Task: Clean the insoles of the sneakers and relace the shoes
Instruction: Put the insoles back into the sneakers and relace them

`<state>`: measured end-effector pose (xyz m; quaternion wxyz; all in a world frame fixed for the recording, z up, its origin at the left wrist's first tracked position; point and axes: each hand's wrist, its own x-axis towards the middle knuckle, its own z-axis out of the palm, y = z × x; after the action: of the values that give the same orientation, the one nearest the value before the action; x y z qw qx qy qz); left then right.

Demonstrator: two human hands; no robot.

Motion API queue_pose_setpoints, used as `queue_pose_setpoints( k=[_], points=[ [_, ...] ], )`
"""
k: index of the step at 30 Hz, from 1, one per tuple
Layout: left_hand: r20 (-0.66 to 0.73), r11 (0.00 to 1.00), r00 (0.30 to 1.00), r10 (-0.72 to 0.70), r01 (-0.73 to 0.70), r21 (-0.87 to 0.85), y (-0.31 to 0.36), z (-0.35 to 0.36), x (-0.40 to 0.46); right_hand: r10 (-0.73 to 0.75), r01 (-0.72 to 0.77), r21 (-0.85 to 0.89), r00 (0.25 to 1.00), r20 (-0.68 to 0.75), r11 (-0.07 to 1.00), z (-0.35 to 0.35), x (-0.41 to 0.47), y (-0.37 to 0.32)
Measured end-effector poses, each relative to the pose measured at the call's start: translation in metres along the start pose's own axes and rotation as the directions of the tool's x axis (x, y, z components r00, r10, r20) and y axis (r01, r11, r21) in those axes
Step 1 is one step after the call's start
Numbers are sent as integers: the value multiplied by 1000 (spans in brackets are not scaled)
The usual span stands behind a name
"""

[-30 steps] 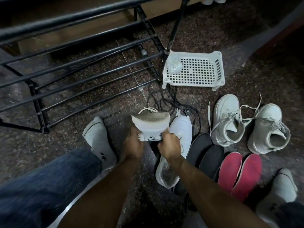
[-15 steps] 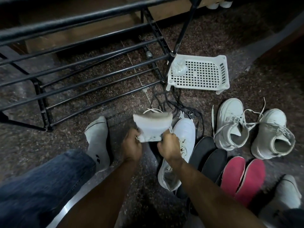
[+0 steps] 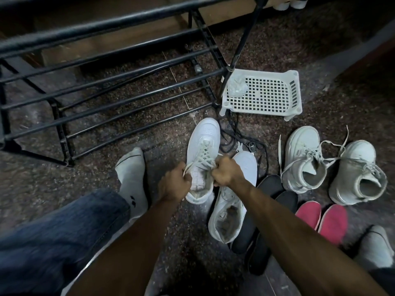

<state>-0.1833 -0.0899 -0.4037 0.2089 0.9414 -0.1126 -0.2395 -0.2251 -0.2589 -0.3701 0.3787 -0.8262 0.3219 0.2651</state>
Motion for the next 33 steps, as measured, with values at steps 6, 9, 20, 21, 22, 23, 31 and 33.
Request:
queue_pose_setpoints(
  k=[6,9,20,21,22,23,31,33],
  points=[
    [36,999,999,-31,32,-43,-2,4,2,-68,88,42,936,-344,995,3,-30,23],
    [81,996,994,-68,72,-46,-2,5,3,52,44,150,812,-581,988,-4,-57,48],
    [152,954,967,-204,231,-189,8,10,-22,593,-509,347,779,-205,788,46,-138,162],
    [161,951,965,-207,237,-200,8,9,-21,606,-514,368,769,-202,775,52,-140,162],
    [168,948,964,-207,240,-207,8,8,-21,615,-510,399,763,-198,762,58,-143,161],
    [178,946,962,-206,243,-216,6,9,-19,625,-507,429,755,-197,748,62,-143,160],
    [171,948,966,-194,229,-219,0,11,-13,670,-531,466,713,-206,708,66,-129,160],
    [161,950,969,-185,218,-222,-1,10,-13,675,-553,437,713,-191,709,64,-127,164]
  ],
)
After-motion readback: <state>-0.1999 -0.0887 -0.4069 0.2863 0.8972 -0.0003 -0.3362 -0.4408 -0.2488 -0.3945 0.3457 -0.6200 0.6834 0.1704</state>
